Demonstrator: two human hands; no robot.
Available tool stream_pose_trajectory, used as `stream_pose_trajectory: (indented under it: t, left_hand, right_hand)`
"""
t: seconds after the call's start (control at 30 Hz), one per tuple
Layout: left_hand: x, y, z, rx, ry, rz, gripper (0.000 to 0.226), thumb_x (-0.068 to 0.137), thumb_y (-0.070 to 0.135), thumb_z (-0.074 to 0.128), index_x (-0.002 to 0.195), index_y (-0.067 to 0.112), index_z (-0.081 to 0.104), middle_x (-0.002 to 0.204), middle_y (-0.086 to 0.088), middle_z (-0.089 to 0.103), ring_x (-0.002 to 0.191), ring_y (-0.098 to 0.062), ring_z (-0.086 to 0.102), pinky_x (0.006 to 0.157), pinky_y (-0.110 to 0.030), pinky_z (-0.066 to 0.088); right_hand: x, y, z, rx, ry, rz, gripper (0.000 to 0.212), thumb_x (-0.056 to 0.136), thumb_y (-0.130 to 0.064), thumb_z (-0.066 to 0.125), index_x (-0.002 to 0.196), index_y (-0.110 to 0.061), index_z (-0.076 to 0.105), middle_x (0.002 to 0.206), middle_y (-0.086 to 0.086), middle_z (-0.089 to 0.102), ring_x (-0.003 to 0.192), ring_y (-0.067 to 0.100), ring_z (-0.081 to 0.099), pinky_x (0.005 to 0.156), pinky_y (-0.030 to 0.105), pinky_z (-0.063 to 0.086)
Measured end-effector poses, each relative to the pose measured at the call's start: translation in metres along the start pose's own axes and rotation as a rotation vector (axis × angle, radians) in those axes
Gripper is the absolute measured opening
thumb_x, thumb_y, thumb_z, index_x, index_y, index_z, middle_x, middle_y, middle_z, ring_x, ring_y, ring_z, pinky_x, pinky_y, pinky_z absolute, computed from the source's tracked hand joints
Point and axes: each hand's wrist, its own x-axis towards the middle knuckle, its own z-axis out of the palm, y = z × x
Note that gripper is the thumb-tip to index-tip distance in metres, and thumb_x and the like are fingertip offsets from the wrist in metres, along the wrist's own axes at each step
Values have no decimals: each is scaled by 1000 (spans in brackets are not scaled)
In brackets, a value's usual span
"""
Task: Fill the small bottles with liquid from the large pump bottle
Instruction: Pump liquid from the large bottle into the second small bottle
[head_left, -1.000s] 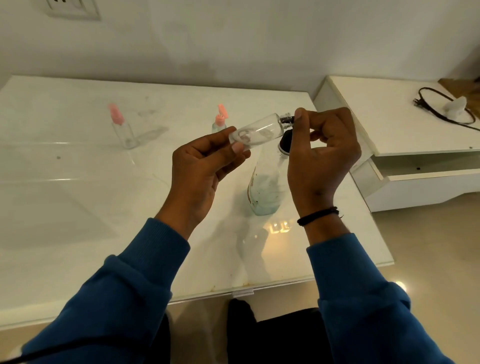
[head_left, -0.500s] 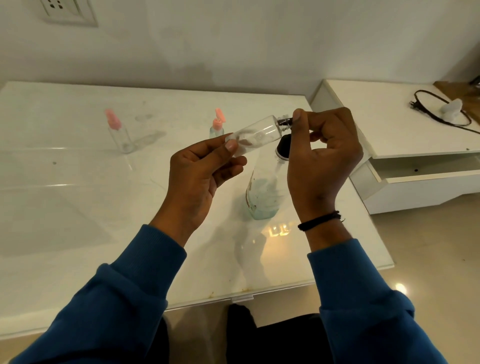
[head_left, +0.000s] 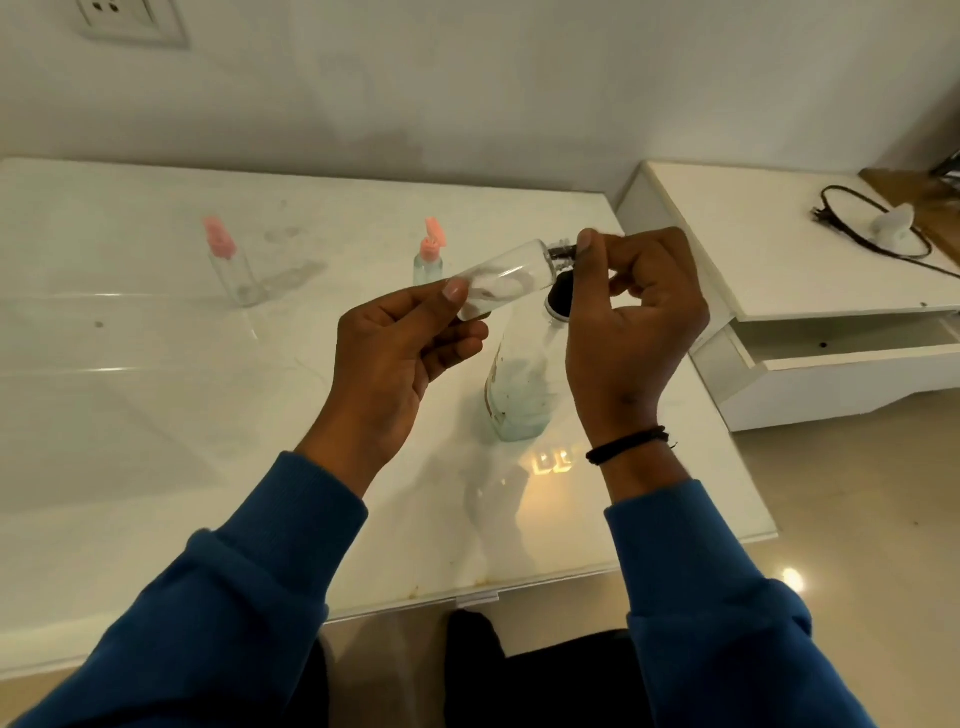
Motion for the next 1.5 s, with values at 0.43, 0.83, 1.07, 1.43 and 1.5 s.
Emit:
stream_pose_trajectory:
  t: [0.43, 0.83, 1.07, 1.43, 1.5]
  left_hand:
    - [-1, 1, -1, 6, 6, -4, 44, 80, 28, 72, 113, -1, 72, 100, -21, 76, 81, -23, 73, 71, -25, 59]
    - [3, 4, 2, -14, -6, 31, 36, 79, 24, 73, 110, 4, 74, 98, -15, 76, 81, -23, 73, 73, -26, 59]
    - [4, 6, 3, -22, 5, 55, 35, 77, 22, 74, 107, 4, 75, 95, -14, 76, 81, -24, 73, 74, -26, 59]
    - [5, 3, 6, 15, -26, 61, 35, 78, 19, 73, 110, 5, 75, 98, -12, 77, 84, -25, 74, 75, -27, 59]
    - [5, 2, 6, 18, -28, 64, 35, 77, 20, 73, 109, 6, 74, 98, -12, 77, 84, -25, 74, 75, -27, 59]
  right_hand:
    - [0, 0, -2, 14, -11, 7, 17, 89, -12, 72, 73, -8, 68, 75, -8, 57, 69, 6, 51, 60, 18, 39]
    - [9, -8, 1, 37, 10, 87, 23, 86, -14, 75, 68, -15, 62, 68, 0, 58, 58, 13, 49, 54, 27, 43]
    - [11, -11, 12, 50, 92, 140, 32, 86, -14, 75, 66, -24, 52, 67, 7, 59, 55, 18, 49, 54, 32, 45]
    - [39, -7, 11, 264, -91, 499, 21, 85, -3, 68, 99, -17, 61, 78, 5, 65, 67, 12, 62, 67, 27, 56]
    - [41, -5, 14, 257, -175, 446, 31, 84, 5, 50, 101, -16, 65, 93, 9, 70, 73, 13, 61, 65, 21, 50]
